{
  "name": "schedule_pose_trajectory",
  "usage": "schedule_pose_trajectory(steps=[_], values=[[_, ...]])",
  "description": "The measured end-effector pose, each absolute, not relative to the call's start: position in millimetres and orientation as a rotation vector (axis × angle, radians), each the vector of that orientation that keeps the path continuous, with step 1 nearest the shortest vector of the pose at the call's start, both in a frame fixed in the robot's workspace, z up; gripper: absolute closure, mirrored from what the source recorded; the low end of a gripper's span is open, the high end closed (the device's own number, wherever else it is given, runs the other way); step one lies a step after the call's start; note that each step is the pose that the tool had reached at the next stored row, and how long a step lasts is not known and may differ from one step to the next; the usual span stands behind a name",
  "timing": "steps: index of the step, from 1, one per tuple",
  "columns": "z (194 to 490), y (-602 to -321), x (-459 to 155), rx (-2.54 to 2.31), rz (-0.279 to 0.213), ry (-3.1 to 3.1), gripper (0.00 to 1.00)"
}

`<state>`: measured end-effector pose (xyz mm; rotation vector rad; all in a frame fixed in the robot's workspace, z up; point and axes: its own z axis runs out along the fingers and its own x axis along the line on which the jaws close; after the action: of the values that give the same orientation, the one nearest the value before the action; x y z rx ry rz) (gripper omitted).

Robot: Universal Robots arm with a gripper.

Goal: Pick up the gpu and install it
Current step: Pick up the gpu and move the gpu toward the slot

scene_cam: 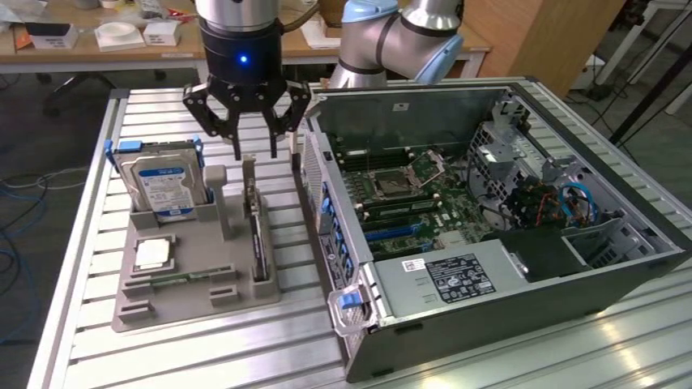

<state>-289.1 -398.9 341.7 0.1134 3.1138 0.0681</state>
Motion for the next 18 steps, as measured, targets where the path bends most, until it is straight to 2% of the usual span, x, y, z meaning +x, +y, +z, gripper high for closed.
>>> schedule_pose_trajectory(steps=[10, 18], values=[[327.4, -400.5, -289.2, 0.114, 0.068, 3.114, 0.5], [316.4, -422.9, -290.7, 0.113, 0.068, 3.114, 0.5]])
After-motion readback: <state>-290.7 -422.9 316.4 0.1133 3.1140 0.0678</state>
